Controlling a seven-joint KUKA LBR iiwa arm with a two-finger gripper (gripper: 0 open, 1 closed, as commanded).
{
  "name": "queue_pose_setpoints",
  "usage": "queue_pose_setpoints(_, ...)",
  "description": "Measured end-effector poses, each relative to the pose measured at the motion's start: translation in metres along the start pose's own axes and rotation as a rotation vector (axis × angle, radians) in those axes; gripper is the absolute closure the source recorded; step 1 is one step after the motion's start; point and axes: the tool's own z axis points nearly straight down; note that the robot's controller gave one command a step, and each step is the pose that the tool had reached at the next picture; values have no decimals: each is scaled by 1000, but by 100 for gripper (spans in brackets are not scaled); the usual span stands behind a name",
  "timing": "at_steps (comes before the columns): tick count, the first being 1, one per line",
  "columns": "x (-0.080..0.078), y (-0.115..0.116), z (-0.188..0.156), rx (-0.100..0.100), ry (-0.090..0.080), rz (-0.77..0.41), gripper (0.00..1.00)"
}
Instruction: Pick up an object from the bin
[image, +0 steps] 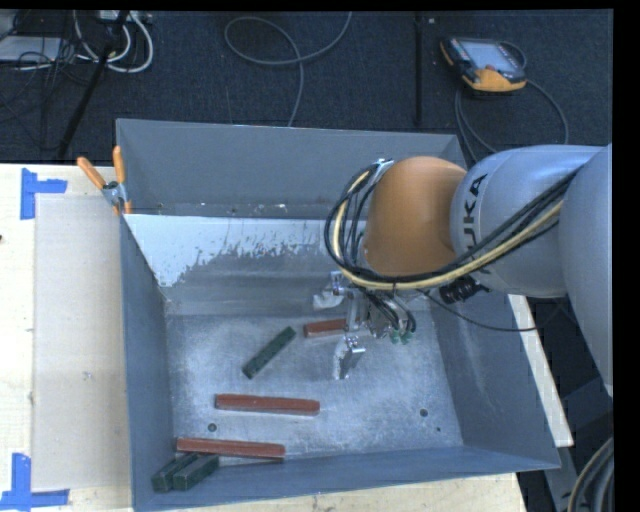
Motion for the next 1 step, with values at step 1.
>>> queue_pose_setpoints(1, -29, -15, 41, -1, -13, -5, 100)
